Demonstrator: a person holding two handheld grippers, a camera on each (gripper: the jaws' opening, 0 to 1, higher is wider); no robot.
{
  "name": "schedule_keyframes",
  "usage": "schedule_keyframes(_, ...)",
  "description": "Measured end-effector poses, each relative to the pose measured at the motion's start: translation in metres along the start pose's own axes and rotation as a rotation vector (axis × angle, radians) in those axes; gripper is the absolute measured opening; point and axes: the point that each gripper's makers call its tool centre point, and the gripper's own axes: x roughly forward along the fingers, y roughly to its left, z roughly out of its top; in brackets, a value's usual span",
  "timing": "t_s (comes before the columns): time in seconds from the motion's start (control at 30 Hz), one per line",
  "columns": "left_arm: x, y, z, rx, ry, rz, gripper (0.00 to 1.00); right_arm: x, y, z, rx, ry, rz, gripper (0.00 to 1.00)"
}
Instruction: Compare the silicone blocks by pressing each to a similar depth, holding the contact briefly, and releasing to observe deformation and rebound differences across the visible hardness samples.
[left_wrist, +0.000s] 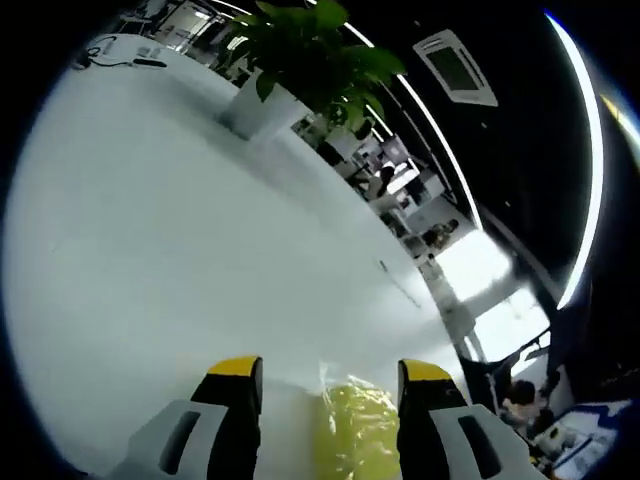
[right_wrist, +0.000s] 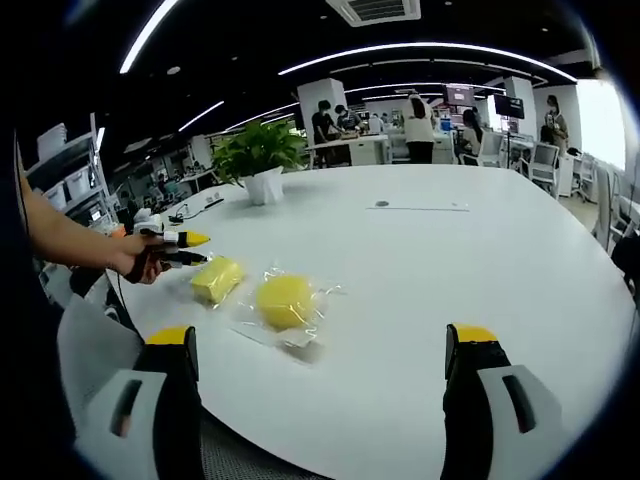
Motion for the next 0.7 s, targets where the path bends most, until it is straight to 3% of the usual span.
schedule_keyframes(0.1, 0.002, -0.001, -0.004, -0.019, -0.003, -0.003, 0.48, -0.001, -0.003, -0.001, 0.005, -0.002, -0.009, 0.96)
schedule_keyframes(0.17, 0.006, 0.005, -0.009, -0.032, 0.008, 0.009, 0.4, -0.002, -0.007, -0.002, 0.011, -0.004, -0.017, 0.96)
schedule_keyframes(0.27, 0.005, 0.005, -0.018, -0.112, 0.037, -0.012, 0.05, -0.003, -0.008, -0.002, 0.004, 0.0, -0.02, 0.96)
schedule_keyframes(0.3, 0.006, -0.003, -0.014, -0.153, 0.008, -0.056, 0.07, -0.004, -0.009, -0.002, 0.005, -0.002, -0.019, 0.96)
schedule_keyframes(0.33, 0.007, -0.004, -0.013, -0.138, -0.004, -0.071, 0.12, -0.004, -0.009, -0.002, 0.007, -0.002, -0.021, 0.96)
schedule_keyframes(0.4, 0.01, -0.003, -0.019, -0.123, 0.026, -0.056, 0.14, -0.005, -0.01, -0.003, 0.009, -0.001, -0.022, 0.96)
schedule_keyframes(0.63, 0.01, -0.007, -0.021, -0.175, 0.038, -0.054, 0.04, -0.006, -0.01, -0.003, 0.015, 0.0, -0.021, 0.96)
schedule_keyframes(0.7, 0.01, -0.005, -0.022, -0.224, 0.045, -0.058, 0.02, -0.005, -0.01, -0.003, 0.015, 0.0, -0.021, 0.96)
